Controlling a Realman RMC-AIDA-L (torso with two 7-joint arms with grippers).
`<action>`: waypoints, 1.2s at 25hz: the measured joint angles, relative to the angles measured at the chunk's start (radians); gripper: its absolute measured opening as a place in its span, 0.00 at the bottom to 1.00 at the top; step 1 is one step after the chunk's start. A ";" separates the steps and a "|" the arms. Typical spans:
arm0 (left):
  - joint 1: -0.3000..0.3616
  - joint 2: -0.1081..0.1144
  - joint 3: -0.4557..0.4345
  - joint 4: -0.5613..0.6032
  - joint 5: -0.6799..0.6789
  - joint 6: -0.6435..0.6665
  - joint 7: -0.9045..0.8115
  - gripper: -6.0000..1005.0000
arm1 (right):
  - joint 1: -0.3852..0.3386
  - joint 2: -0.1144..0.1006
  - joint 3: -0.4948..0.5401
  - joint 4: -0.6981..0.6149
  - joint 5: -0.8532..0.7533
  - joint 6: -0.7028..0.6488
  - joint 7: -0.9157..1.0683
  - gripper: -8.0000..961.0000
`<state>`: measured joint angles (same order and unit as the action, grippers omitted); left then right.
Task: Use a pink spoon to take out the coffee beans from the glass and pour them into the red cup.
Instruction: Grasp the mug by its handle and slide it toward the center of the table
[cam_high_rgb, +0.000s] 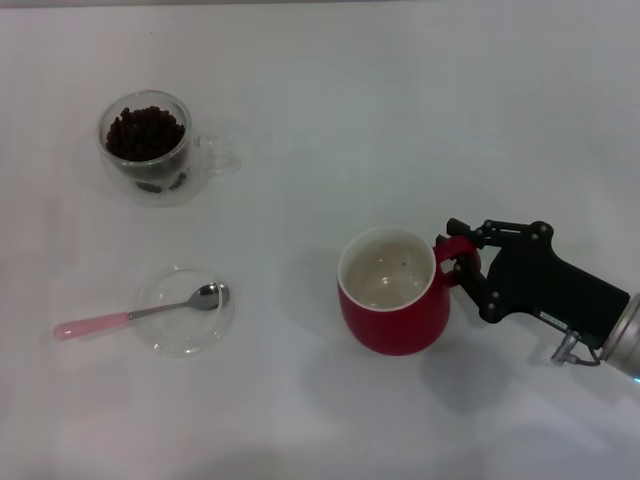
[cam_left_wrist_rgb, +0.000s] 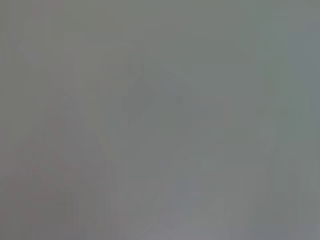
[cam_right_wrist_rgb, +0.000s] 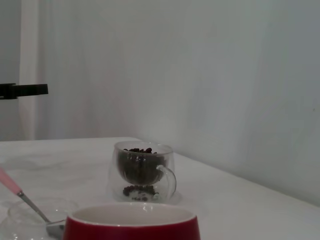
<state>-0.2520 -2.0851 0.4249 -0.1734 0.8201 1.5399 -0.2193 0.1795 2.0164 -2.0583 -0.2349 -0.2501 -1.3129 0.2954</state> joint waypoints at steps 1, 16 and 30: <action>0.001 0.000 0.000 0.000 0.000 0.000 0.000 0.74 | 0.000 -0.001 0.001 0.001 0.000 -0.001 0.000 0.18; 0.002 -0.001 0.000 -0.002 0.001 0.003 0.003 0.74 | -0.014 -0.009 0.006 0.022 0.010 -0.024 -0.057 0.46; -0.003 0.000 0.000 0.000 0.002 0.005 0.003 0.74 | -0.057 -0.009 0.084 0.129 0.014 -0.151 -0.157 0.53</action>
<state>-0.2546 -2.0849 0.4249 -0.1733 0.8223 1.5452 -0.2162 0.1225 2.0079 -1.9743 -0.1056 -0.2361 -1.4634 0.1385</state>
